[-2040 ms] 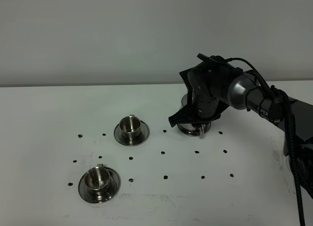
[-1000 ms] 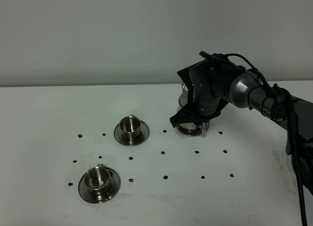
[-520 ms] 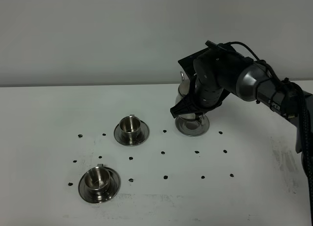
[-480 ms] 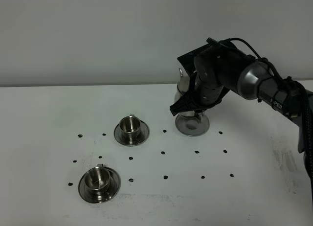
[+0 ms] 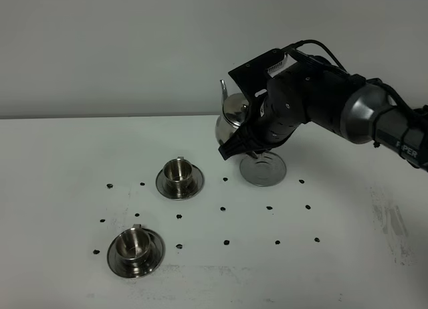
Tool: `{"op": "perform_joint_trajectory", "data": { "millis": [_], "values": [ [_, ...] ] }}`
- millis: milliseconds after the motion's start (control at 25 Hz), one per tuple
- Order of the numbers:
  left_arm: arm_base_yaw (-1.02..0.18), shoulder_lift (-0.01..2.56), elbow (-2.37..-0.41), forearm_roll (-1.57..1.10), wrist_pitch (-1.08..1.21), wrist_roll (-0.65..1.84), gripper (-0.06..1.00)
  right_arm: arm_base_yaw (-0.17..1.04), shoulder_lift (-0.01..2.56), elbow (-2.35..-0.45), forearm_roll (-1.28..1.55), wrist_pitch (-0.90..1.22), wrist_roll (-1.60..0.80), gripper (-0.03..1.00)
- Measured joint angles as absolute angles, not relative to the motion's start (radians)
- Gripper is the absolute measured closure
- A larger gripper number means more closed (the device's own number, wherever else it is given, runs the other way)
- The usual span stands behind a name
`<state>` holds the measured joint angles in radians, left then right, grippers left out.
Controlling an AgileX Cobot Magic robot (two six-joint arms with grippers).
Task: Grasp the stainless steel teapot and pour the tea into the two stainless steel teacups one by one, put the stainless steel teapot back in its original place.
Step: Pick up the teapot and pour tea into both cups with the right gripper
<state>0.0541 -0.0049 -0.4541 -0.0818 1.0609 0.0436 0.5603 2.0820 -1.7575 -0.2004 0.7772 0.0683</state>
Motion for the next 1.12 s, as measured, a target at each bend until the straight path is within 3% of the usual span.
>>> {"op": "perform_joint_trajectory", "data": {
  "millis": [520, 1120],
  "values": [
    [0.054, -0.005, -0.454, -0.082, 1.061, 0.044, 0.70, 0.670, 1.857, -1.455, -0.190, 0.730, 0.000, 0.78],
    [0.054, -0.005, -0.454, -0.082, 1.061, 0.044, 0.70, 0.811, 1.836, -1.433, -0.124, 0.821, -0.188, 0.78]
  ]
}}
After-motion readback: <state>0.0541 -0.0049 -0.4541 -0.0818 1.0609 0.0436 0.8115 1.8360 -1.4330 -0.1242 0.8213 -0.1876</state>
